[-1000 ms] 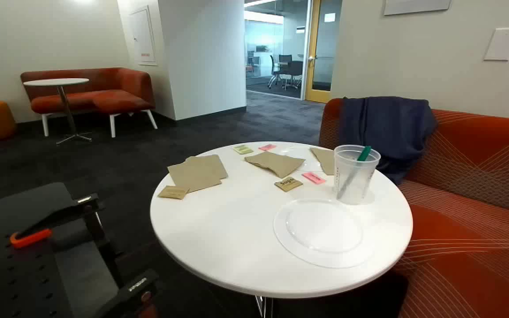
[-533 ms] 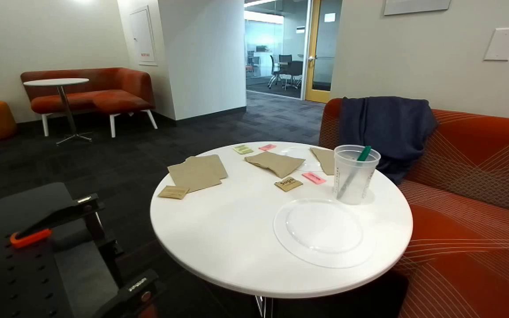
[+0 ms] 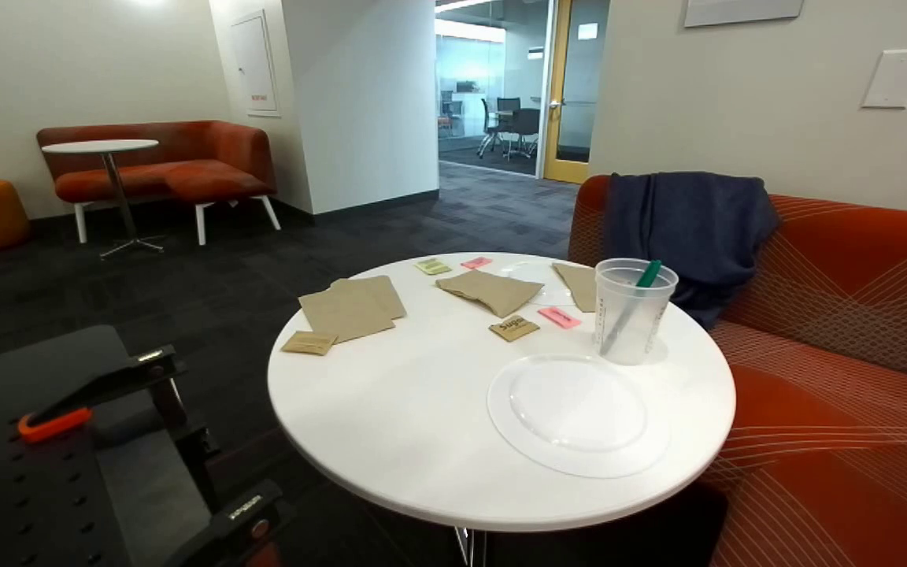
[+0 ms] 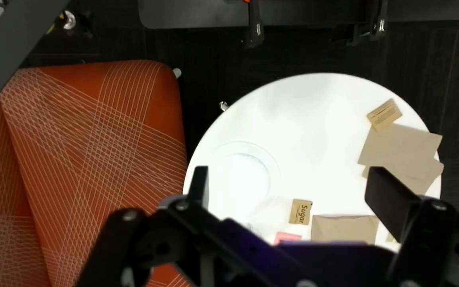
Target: Take the pen out of the cup and put it on the table
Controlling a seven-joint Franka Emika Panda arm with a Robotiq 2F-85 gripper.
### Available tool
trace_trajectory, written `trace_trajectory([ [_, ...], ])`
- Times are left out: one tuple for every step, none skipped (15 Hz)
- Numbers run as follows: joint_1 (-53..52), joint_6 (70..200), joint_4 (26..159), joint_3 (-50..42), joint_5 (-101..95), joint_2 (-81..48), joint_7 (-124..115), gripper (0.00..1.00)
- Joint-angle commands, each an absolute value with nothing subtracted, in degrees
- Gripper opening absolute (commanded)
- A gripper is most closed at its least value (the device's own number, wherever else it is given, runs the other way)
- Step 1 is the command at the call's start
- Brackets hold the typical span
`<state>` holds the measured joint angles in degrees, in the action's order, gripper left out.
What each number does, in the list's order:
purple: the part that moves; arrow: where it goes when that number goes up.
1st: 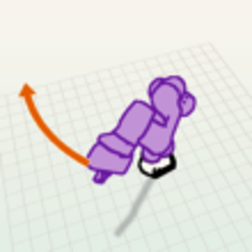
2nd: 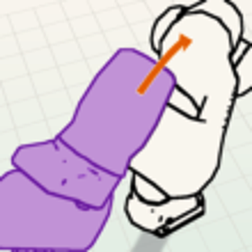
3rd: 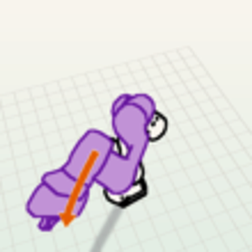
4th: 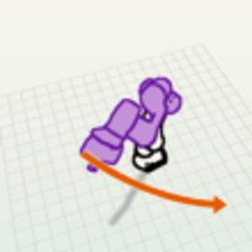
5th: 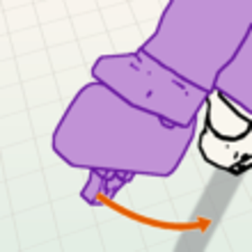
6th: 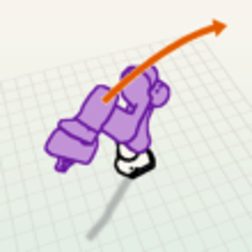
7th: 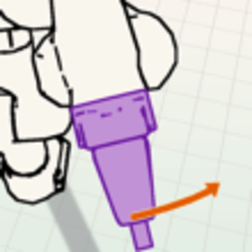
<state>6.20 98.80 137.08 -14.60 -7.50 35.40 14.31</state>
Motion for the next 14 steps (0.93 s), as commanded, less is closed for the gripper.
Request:
trace_trajectory([
  [6.4,103.1,134.9,-13.7,-6.6,31.5,13.2,1.0],
  [6.4,104.4,134.6,-13.6,-6.6,30.5,13.1,1.0],
  [6.5,105.7,134.3,-13.5,-6.7,29.5,13.1,1.0],
  [6.6,107.2,133.9,-13.3,-6.7,28.5,12.6,1.0],
  [6.5,108.6,133.5,-13.3,-6.4,27.4,12.6,1.0],
  [6.5,110.5,133.2,-13.1,-6.4,26.4,12.4,1.0],
  [6.5,111.9,132.8,-13.2,-6.2,25.4,12.5,1.0],
  [6.7,113.5,132.6,-13.0,-6.3,24.4,11.9,1.0],
  [6.7,115.0,132.1,-13.1,-6.1,23.2,11.7,1.0],
  [6.6,116.7,131.8,-13.0,-5.9,22.1,11.4,1.0],
  [6.6,118.3,131.6,-13.0,-5.6,21.1,11.2,1.0],
  [6.9,119.4,132.5,-13.1,-5.5,21.5,11.4,1.0],
  [7.2,120.7,132.9,-13.1,-5.6,21.3,11.2,1.0],
  [7.3,121.8,133.2,-13.1,-5.6,20.9,11.3,1.0],
])
